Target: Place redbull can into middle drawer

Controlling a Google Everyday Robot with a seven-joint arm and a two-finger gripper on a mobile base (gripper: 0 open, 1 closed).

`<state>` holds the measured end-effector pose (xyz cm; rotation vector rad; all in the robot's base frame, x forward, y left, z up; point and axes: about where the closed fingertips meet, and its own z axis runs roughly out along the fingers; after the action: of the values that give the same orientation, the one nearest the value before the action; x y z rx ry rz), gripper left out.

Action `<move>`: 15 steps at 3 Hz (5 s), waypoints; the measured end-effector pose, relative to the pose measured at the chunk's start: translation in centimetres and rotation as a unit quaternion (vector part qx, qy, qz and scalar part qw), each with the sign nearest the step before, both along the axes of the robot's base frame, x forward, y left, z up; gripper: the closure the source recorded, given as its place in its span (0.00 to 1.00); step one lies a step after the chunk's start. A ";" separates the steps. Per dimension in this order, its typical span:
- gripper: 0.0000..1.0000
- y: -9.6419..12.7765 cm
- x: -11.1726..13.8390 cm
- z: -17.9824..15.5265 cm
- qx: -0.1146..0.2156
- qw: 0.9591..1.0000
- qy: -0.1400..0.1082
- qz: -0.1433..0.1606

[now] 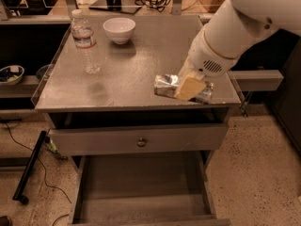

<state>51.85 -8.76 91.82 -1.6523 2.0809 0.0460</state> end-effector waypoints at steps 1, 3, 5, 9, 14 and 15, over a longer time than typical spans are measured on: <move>1.00 -0.4 0.5 -1.7 0.003 1.000 0.005 -0.008; 1.00 -3.2 -1.9 -7.6 0.010 0.998 0.046 -0.032; 1.00 -3.2 -3.2 -9.0 0.014 0.997 0.063 -0.036; 1.00 -4.3 -9.9 -16.6 0.023 0.986 0.158 -0.056; 1.00 -1.4 -7.0 -30.0 0.118 0.968 0.201 -0.091; 1.00 -1.4 -7.0 -30.2 0.118 0.968 0.201 -0.093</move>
Offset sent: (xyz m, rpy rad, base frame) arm -0.0202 -0.0427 -0.0864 0.0213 0.1016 -0.0958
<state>44.82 -10.18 61.67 -1.3839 2.4044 0.5888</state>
